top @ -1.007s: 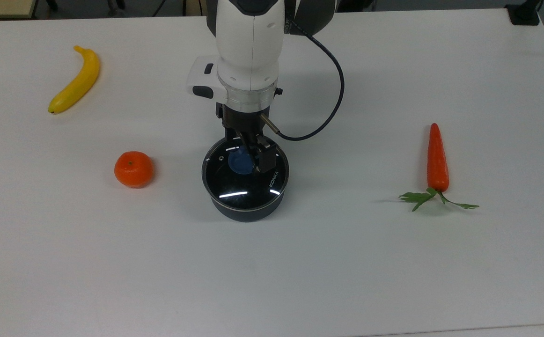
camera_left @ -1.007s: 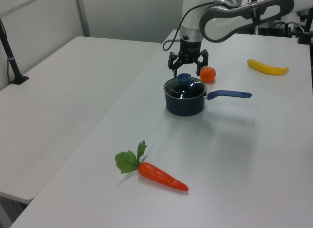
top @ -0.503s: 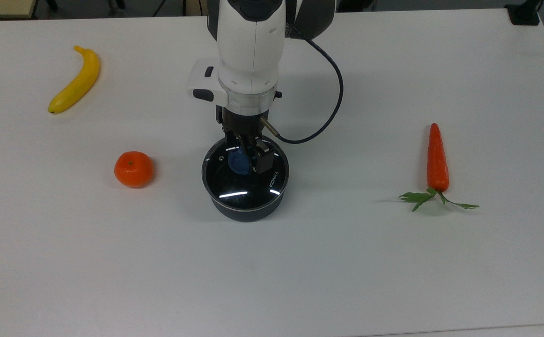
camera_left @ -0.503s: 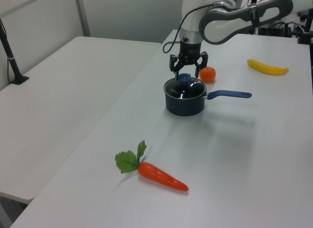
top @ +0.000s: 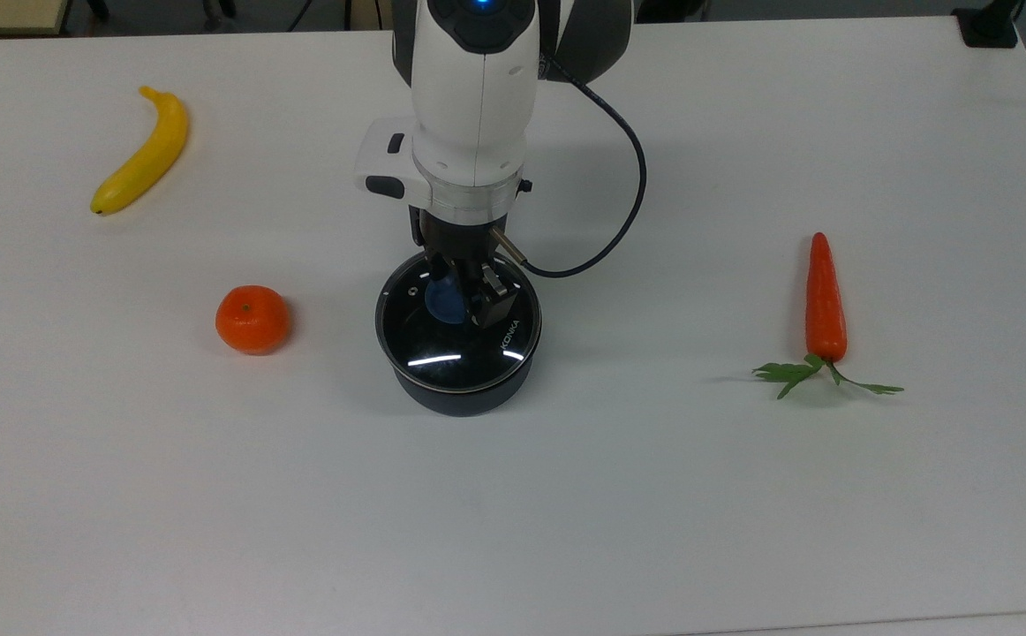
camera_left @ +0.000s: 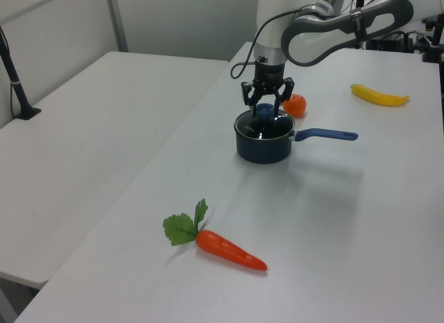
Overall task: Open lid
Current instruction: 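Close the gripper on the blue knob of the glass lid, then lift the glass lid up off the saucepan and carry it aside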
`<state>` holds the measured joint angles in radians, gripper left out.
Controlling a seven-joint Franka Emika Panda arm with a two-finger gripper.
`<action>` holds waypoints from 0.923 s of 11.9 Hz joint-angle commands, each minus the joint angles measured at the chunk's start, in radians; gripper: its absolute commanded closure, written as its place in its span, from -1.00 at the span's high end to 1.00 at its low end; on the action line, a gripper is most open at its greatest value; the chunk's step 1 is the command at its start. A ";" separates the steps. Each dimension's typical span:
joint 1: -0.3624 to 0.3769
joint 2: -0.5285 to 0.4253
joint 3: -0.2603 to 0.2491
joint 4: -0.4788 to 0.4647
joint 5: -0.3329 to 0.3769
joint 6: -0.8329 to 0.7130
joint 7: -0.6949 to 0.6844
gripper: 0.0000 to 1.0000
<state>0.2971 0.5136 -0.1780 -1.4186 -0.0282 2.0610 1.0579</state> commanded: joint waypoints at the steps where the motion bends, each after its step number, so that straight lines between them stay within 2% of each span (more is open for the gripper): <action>1: 0.005 0.002 -0.009 0.009 -0.021 0.008 0.014 0.13; 3: 0.005 -0.006 -0.011 0.009 -0.021 0.002 0.010 0.10; 6: 0.004 -0.067 -0.014 0.004 -0.009 -0.025 -0.050 0.07; 11: -0.041 -0.142 -0.029 -0.011 0.039 -0.199 -0.304 0.07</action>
<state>0.2754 0.4233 -0.1951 -1.4002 -0.0251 1.9253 0.8955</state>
